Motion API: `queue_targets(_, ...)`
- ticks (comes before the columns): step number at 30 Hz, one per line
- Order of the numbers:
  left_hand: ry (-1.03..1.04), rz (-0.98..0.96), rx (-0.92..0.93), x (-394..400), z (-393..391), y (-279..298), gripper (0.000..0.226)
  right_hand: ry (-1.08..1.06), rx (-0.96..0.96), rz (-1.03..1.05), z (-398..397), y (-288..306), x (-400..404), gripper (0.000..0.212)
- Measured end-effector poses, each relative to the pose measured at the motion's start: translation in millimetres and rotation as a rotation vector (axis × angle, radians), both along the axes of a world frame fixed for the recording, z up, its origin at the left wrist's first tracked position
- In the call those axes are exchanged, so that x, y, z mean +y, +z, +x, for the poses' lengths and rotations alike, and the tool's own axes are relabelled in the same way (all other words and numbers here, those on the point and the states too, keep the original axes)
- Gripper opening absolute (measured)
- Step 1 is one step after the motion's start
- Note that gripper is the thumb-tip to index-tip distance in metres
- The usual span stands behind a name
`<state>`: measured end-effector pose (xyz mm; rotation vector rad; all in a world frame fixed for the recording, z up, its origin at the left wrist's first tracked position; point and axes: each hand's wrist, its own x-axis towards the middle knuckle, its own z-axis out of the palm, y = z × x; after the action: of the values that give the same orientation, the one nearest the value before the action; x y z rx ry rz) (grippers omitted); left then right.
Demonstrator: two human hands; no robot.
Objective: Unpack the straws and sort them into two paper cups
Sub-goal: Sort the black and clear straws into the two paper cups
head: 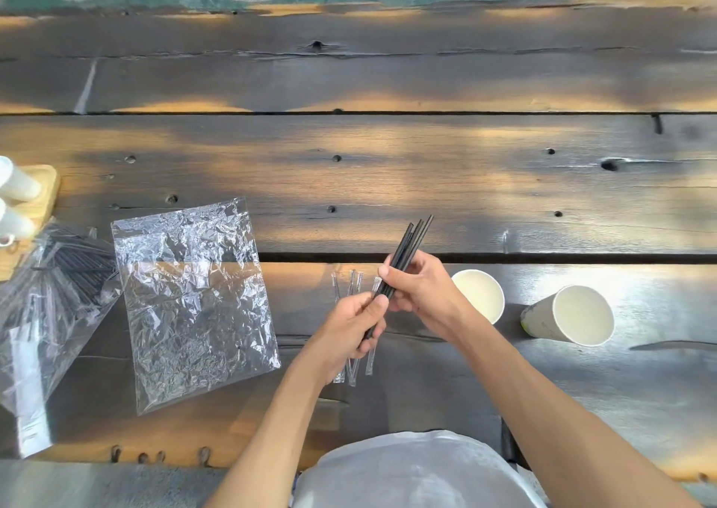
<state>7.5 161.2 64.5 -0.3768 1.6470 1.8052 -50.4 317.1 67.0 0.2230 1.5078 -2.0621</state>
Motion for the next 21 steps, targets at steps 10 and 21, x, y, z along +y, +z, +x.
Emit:
queue_targets(10,-0.278,0.023,0.061,21,-5,8,0.032,-0.019,-0.064,-0.024,10,16,56,0.018)
queue_targets(21,-0.011,-0.196,0.054,16,-10,-3,0.028,-0.572,0.182,0.206,23,50,138,0.024)
